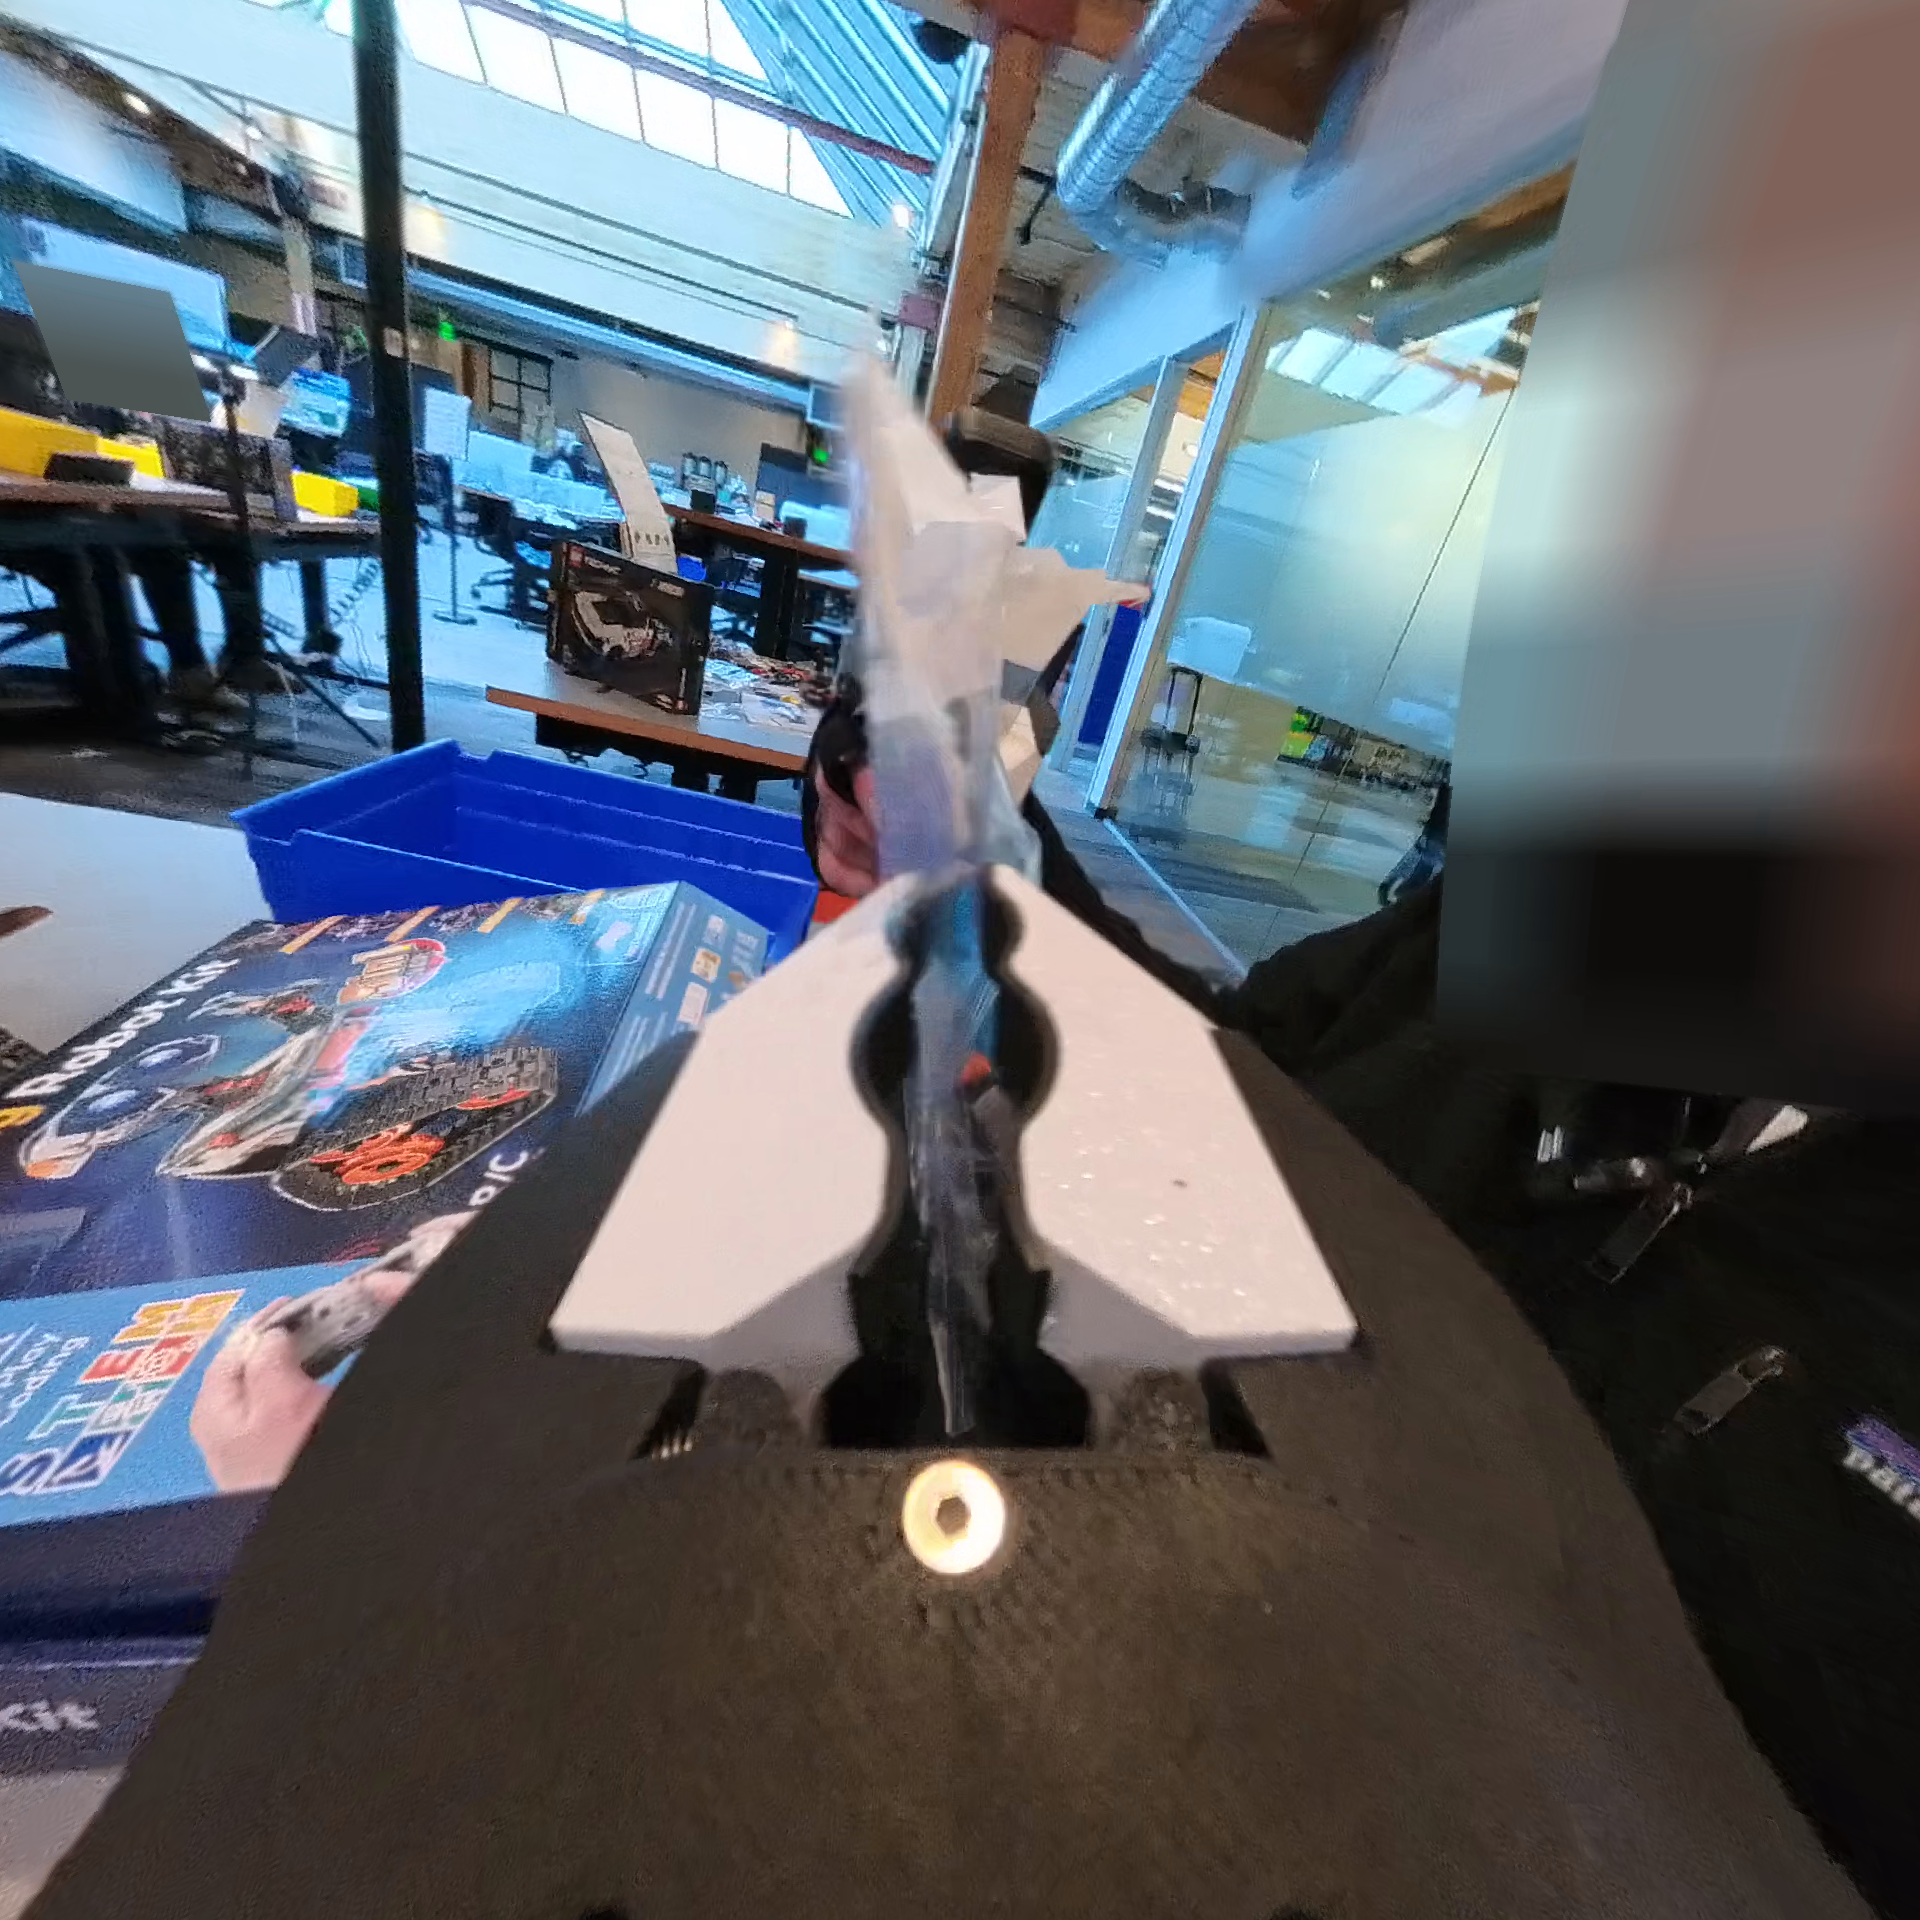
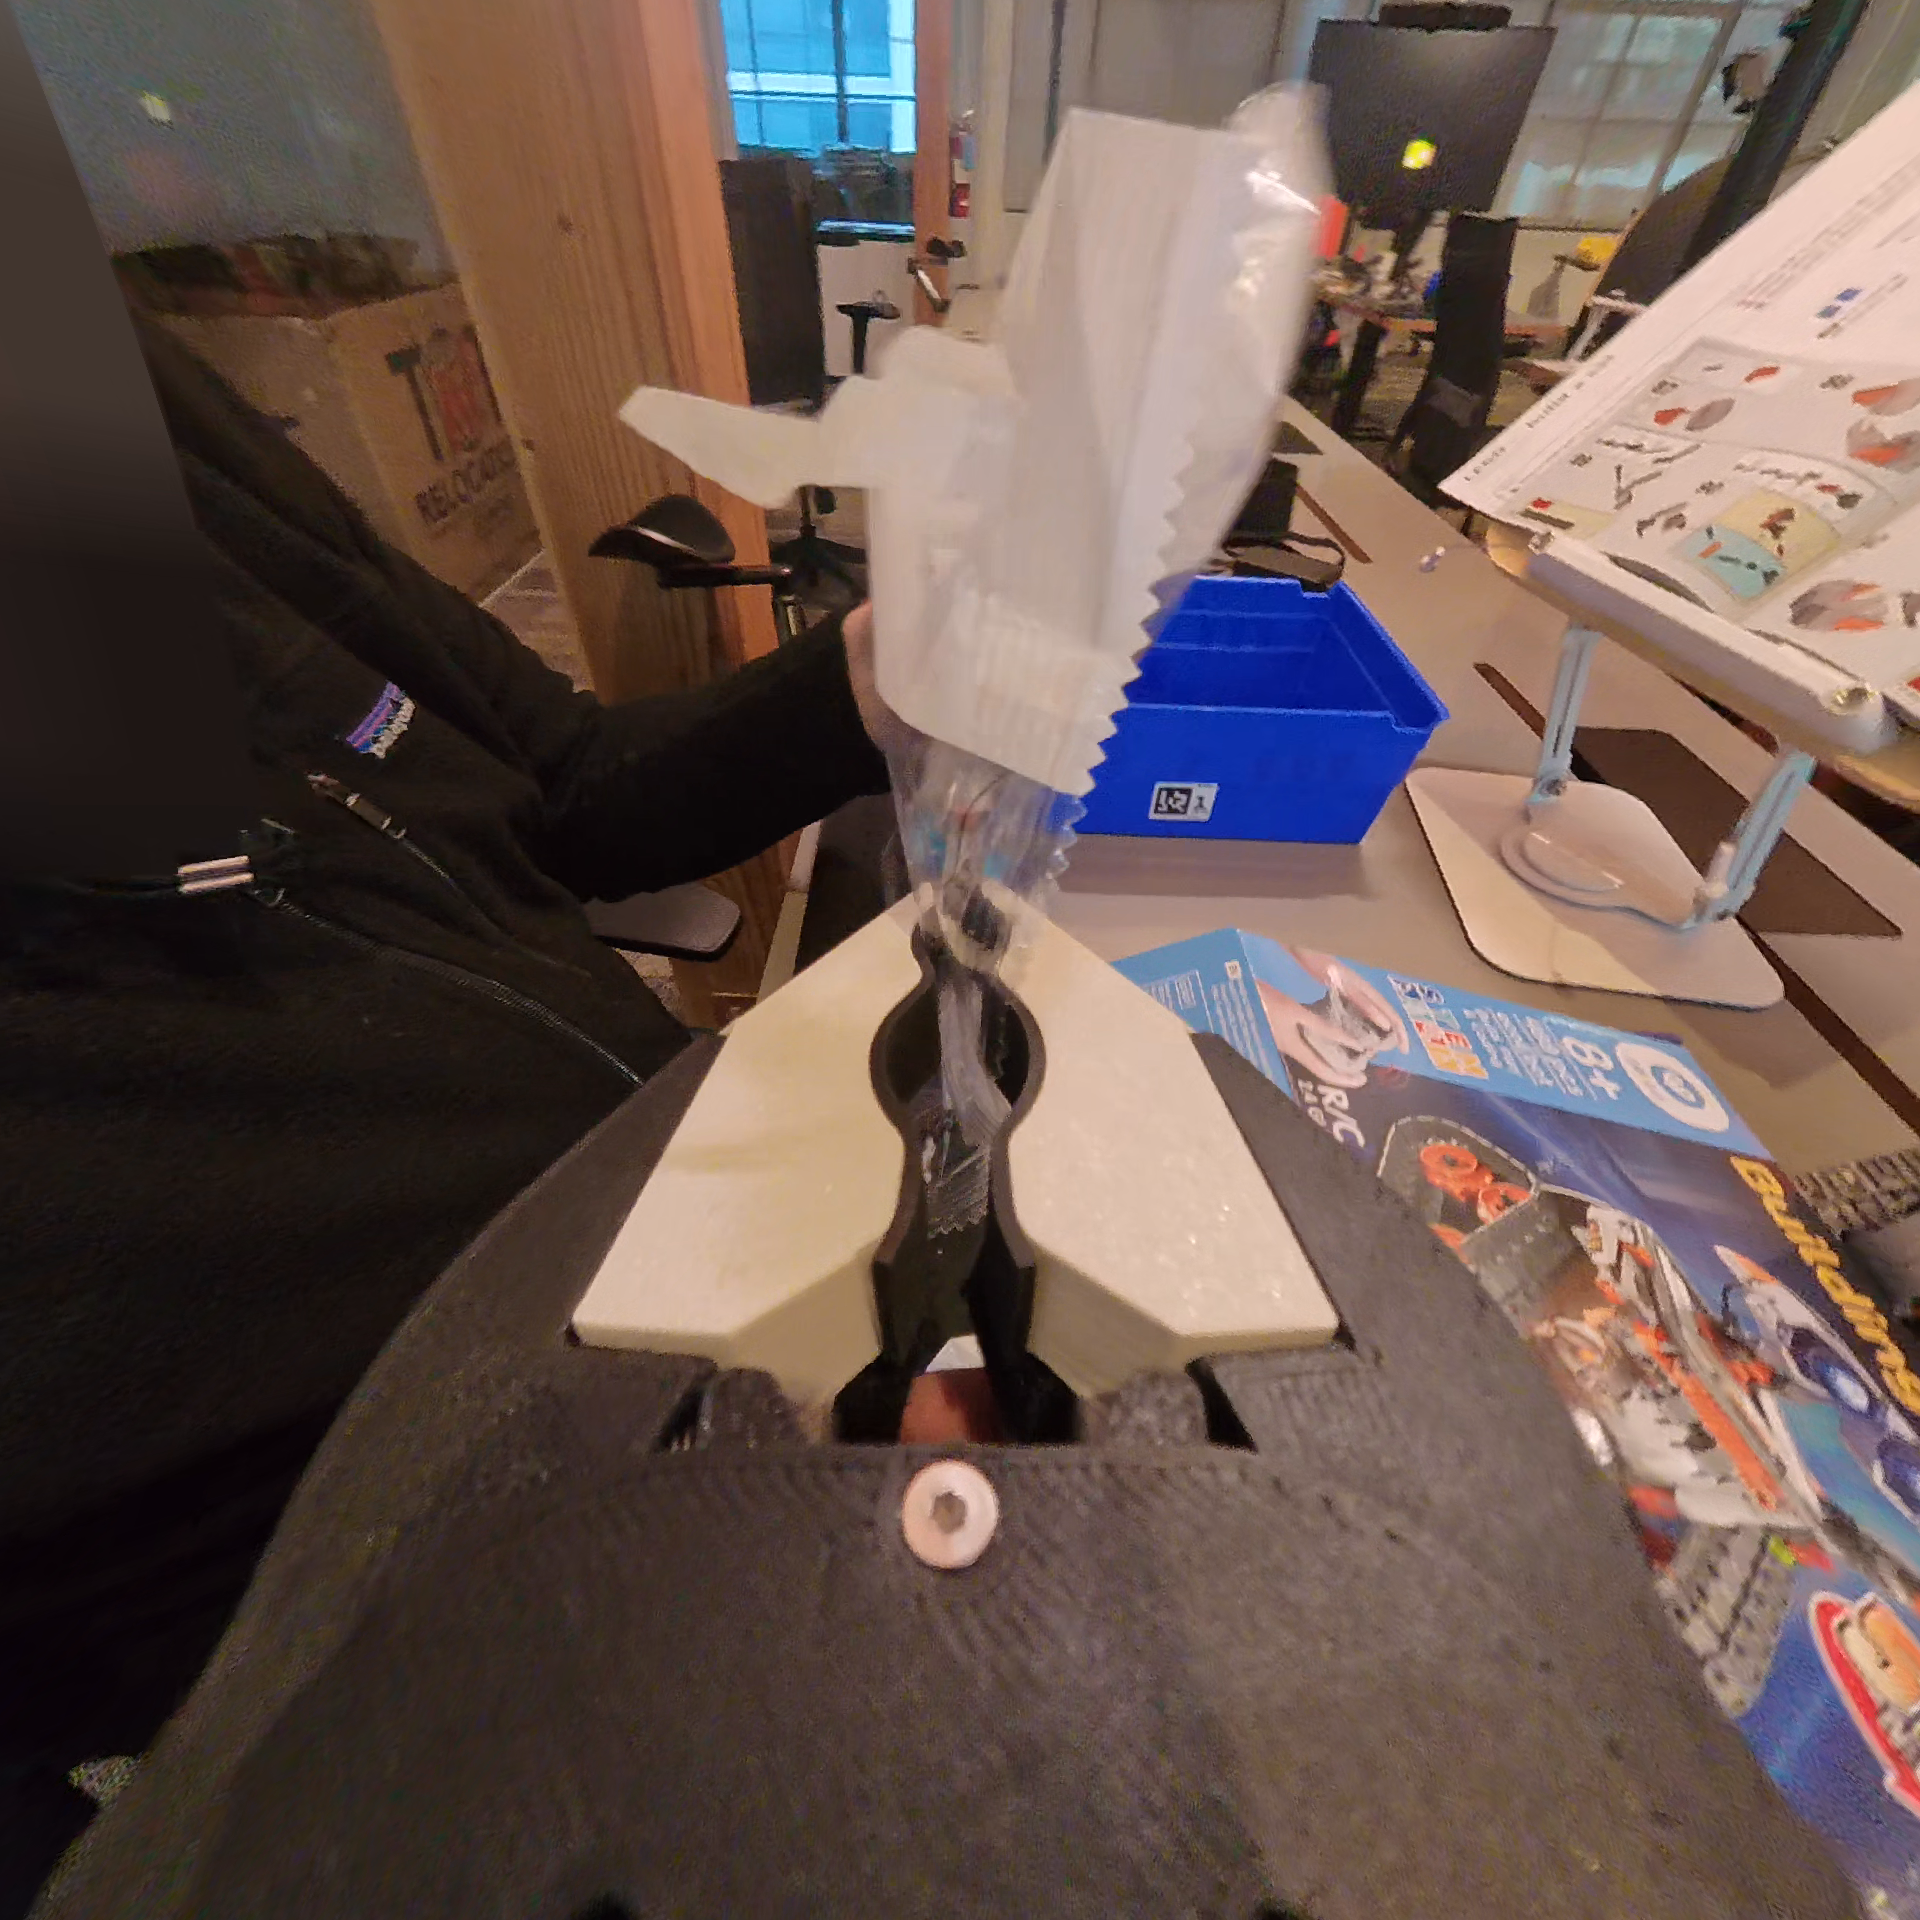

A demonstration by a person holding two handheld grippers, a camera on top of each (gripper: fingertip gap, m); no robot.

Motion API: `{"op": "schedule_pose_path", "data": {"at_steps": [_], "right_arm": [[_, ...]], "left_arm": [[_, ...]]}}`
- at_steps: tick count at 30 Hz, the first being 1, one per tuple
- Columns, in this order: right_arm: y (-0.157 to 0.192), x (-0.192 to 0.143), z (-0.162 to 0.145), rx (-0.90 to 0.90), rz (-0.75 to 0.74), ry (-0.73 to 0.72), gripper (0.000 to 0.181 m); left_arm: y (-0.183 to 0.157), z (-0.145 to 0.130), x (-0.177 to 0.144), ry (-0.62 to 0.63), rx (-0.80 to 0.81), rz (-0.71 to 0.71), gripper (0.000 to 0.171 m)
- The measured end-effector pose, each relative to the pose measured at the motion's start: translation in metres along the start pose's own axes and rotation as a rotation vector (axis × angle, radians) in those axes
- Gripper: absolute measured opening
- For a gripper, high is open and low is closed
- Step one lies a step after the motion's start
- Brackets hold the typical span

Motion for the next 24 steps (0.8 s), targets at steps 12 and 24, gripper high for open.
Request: {"op": "schedule_pose_path", "data": {"at_steps": [12,24], "right_arm": [[0.038,0.032,-0.026,0.024,-0.131,-0.144,0.0],[0.099,-0.04,-0.068,-0.114,-0.185,-0.101,0.0]], "left_arm": [[-0.051,-0.054,-0.008,0.192,0.138,-0.03,0.0],[0.021,-0.074,-0.009,0.517,0.412,0.382,0.085]]}}
Point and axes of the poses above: each gripper's, where its closed fingertips meet, x out along the fingers, z out of its top, y = z × x across the jaws, the point moved 2 cm from there along -x, back along the fingers, and after that the axes turned 4 degrees about -z, right-handed, at the moved point
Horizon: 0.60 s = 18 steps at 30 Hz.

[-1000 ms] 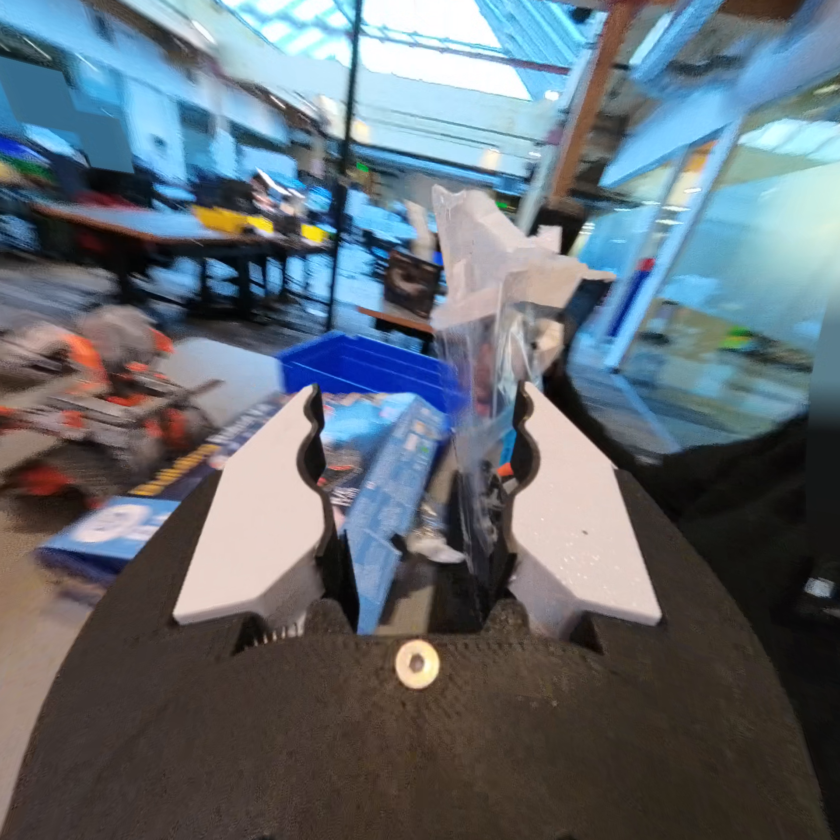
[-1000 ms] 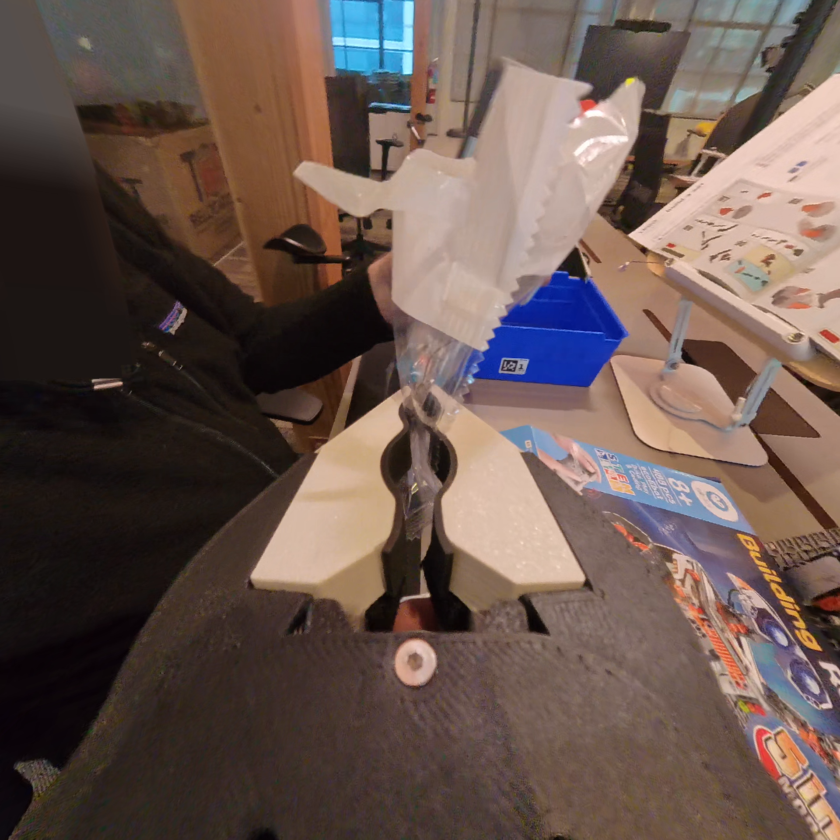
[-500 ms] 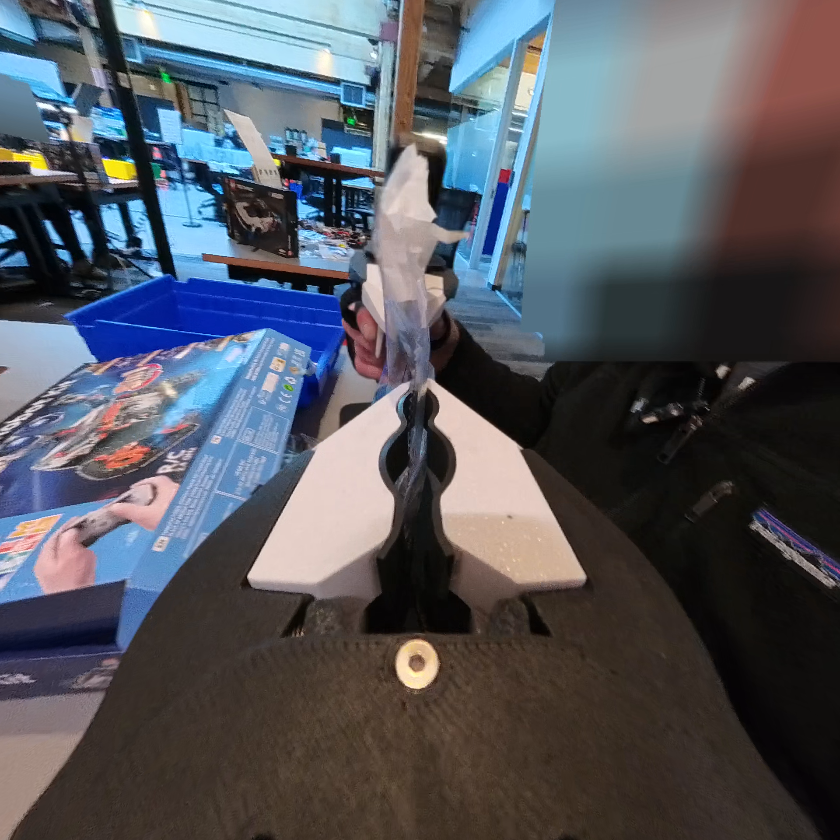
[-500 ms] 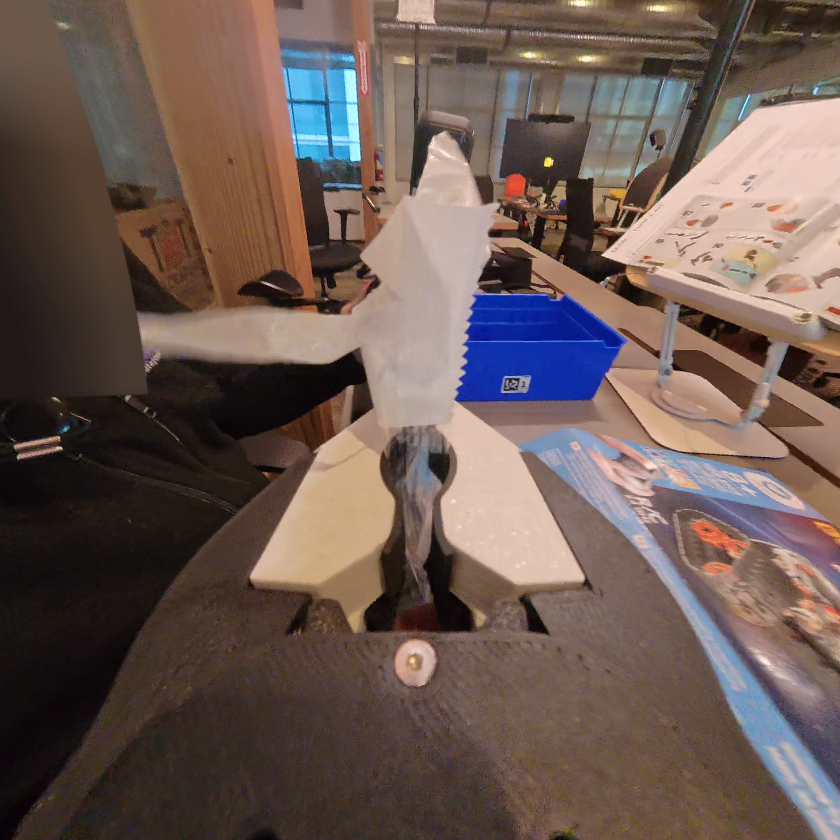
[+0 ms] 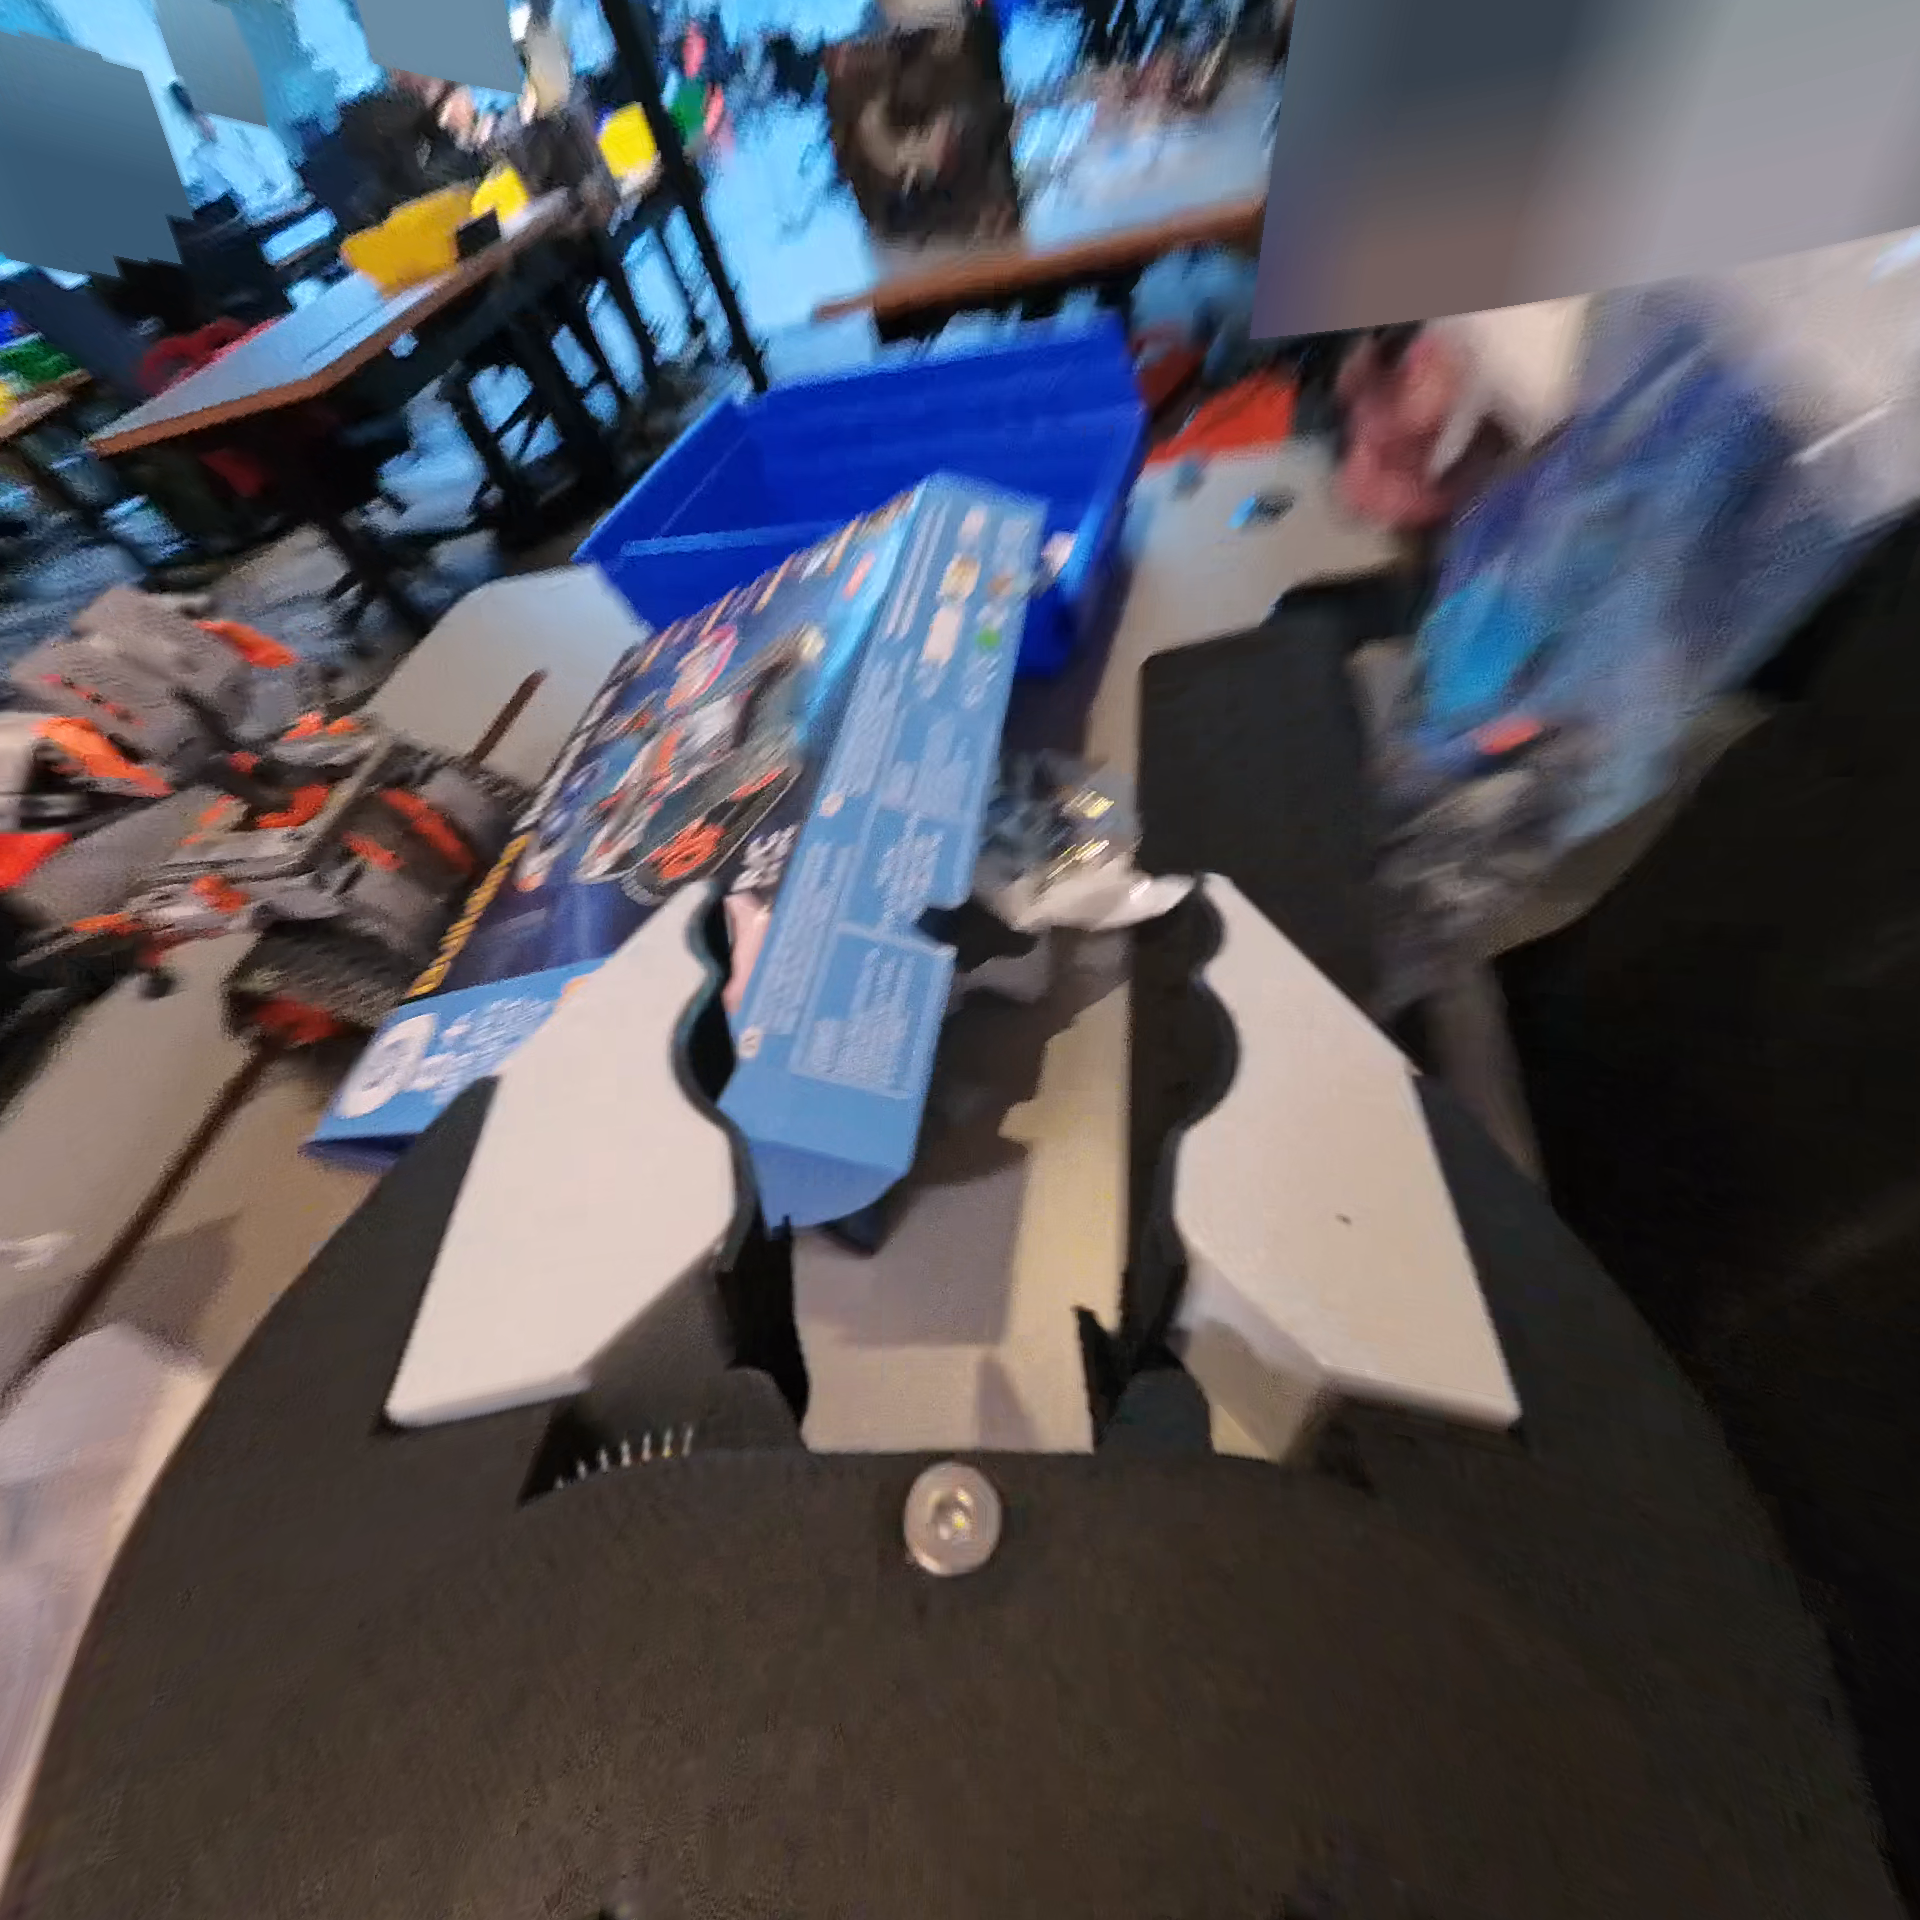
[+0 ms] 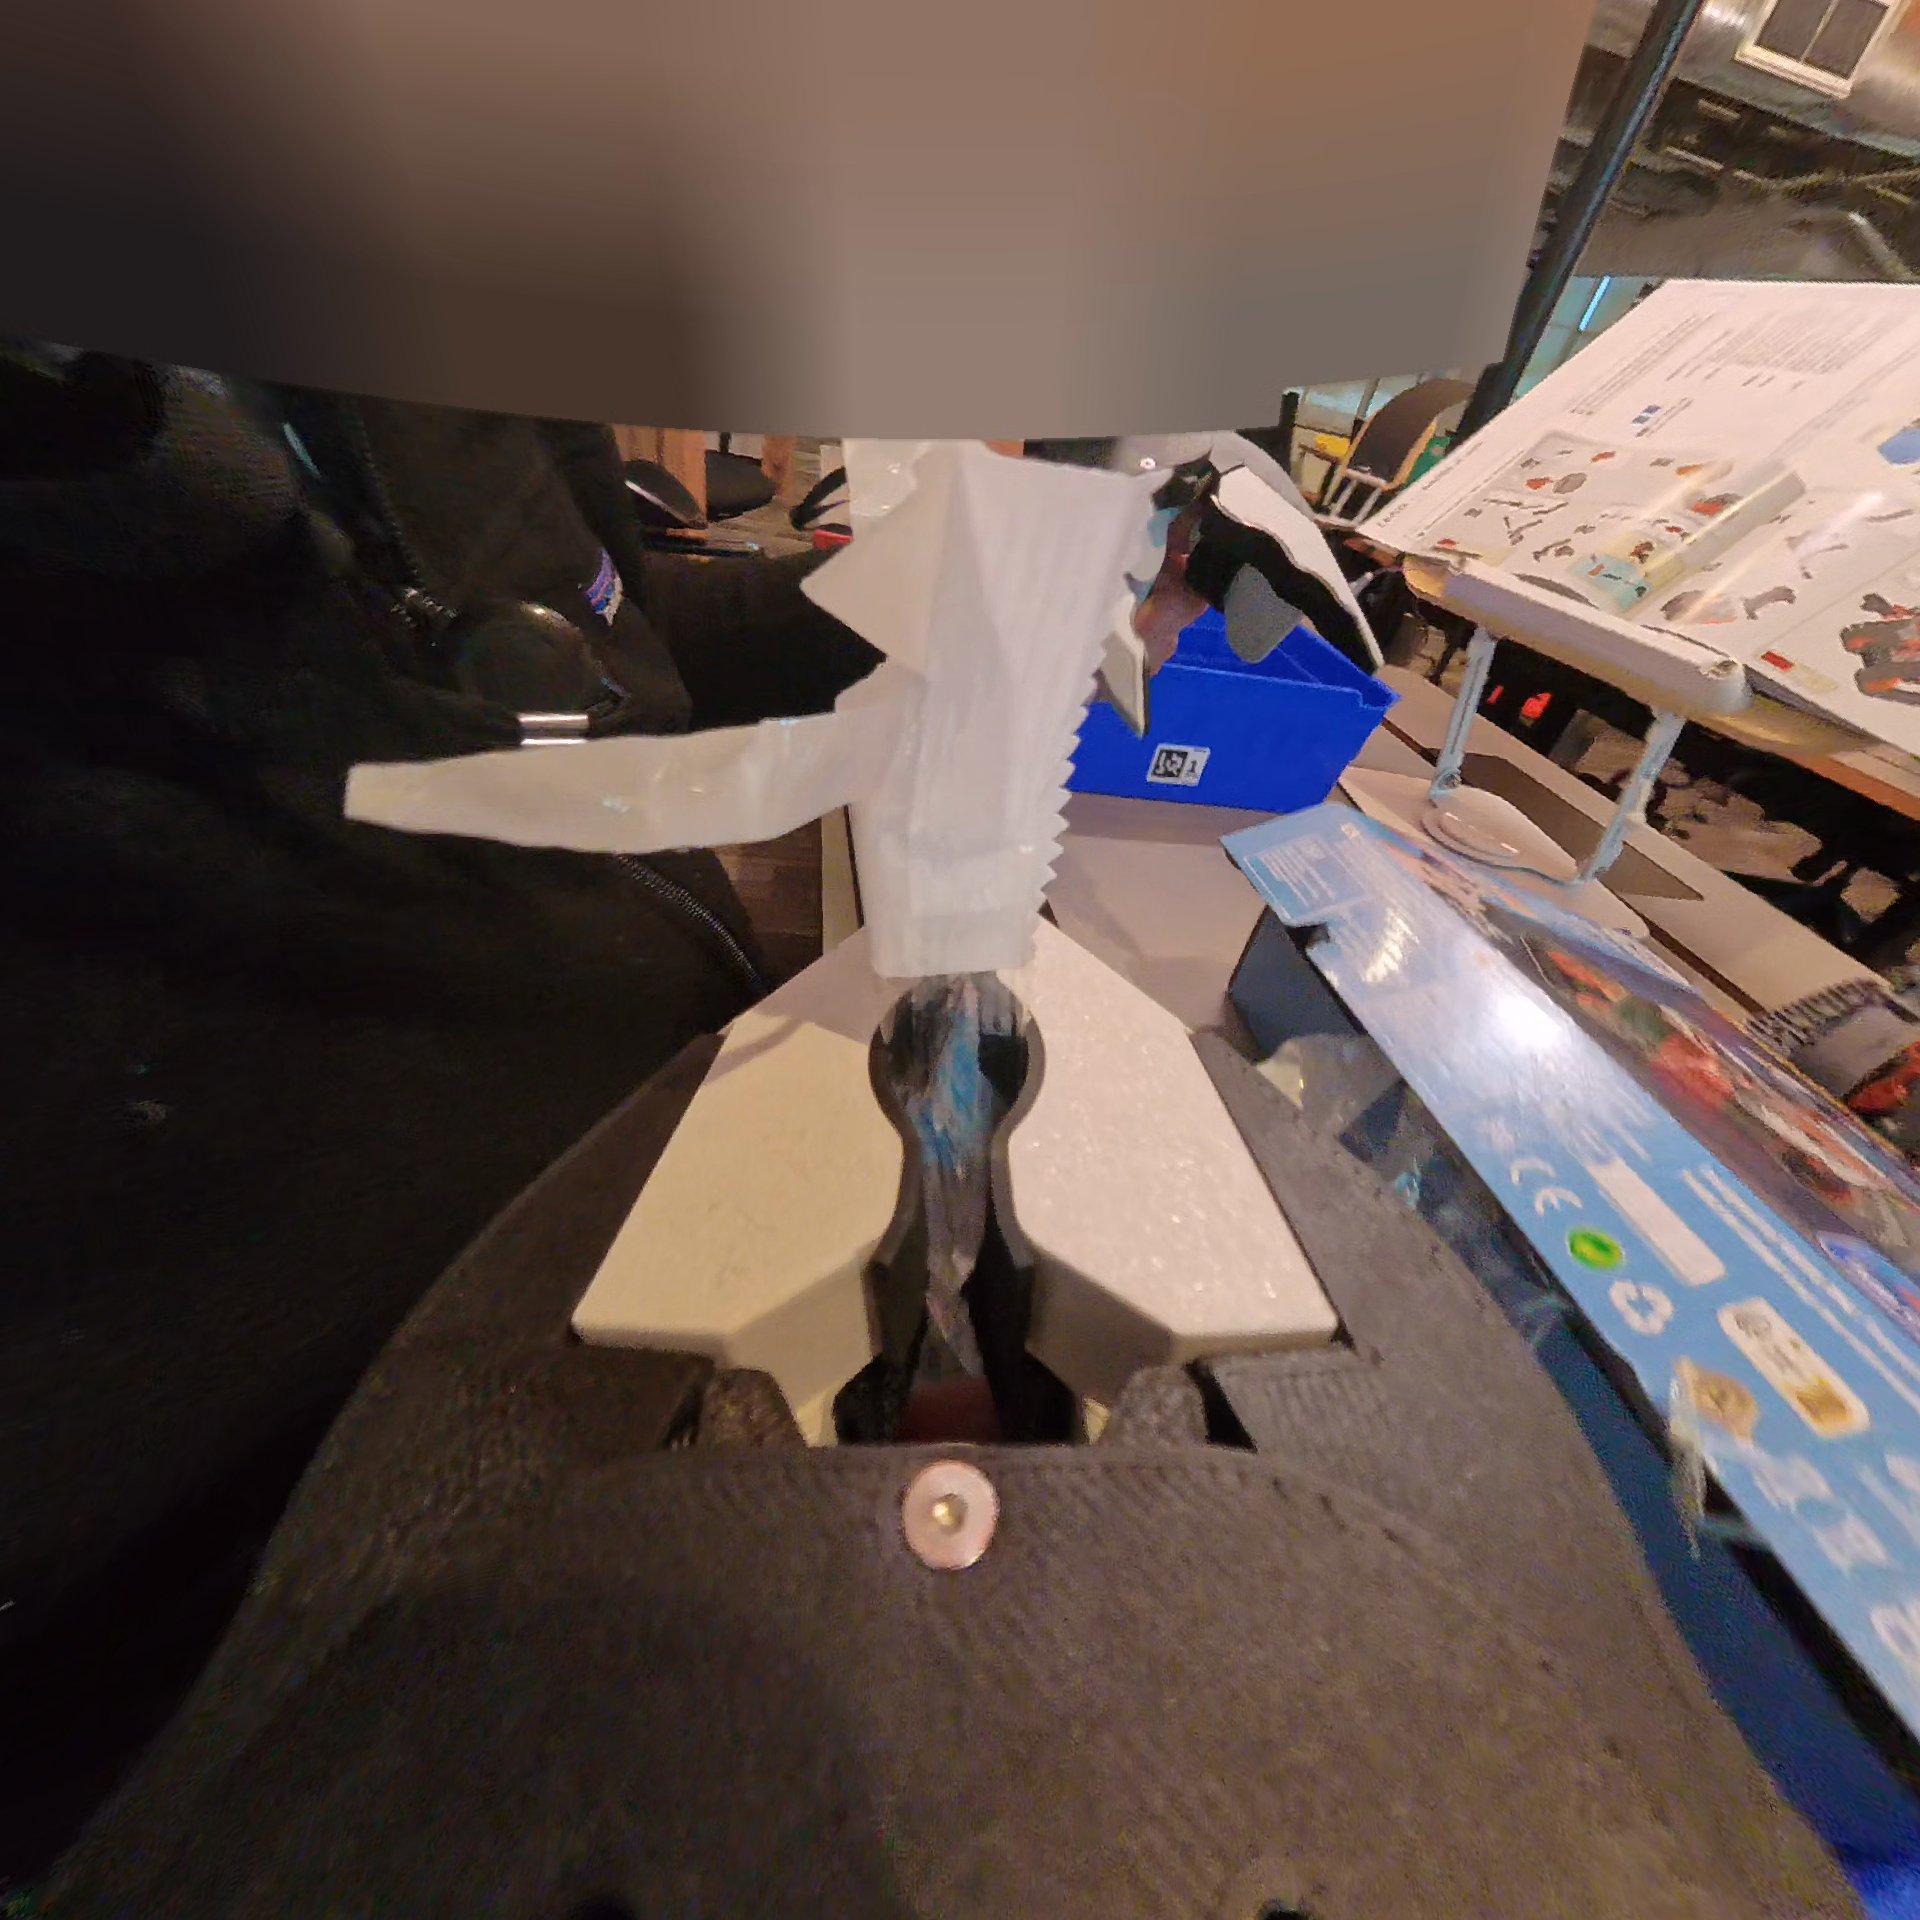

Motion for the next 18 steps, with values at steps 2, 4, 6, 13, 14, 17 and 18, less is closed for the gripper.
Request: {"op": "schedule_pose_path", "data": {"at_steps": [2,4,6,13,14,17,18], "right_arm": [[0.001,-0.013,-0.005,0.017,-0.017,0.008,0.0],[0.0,-0.023,-0.01,0.023,-0.021,0.004,0.0],[-0.003,-0.029,-0.013,0.04,-0.028,-0.018,0.0],[-0.015,-0.039,-0.027,0.073,-0.039,-0.047,0.0],[-0.016,-0.04,-0.029,0.074,-0.038,-0.048,0.0],[-0.02,-0.044,-0.031,0.078,-0.048,-0.059,0.0],[-0.021,-0.045,-0.032,0.083,-0.052,-0.064,0.0]], "left_arm": [[0.007,-0.017,0.019,0.144,0.105,0.049,0.096],[0.018,-0.036,0.034,0.276,0.193,0.13,0.113],[0.027,-0.05,0.043,0.367,0.298,0.213,0.11],[0.042,-0.077,0.055,0.498,0.479,0.397,0.058],[0.045,-0.077,0.056,0.491,0.488,0.414,0.056],[0.046,-0.074,0.054,0.495,0.508,0.424,0.051],[0.045,-0.071,0.054,0.487,0.509,0.416,0.049]]}}
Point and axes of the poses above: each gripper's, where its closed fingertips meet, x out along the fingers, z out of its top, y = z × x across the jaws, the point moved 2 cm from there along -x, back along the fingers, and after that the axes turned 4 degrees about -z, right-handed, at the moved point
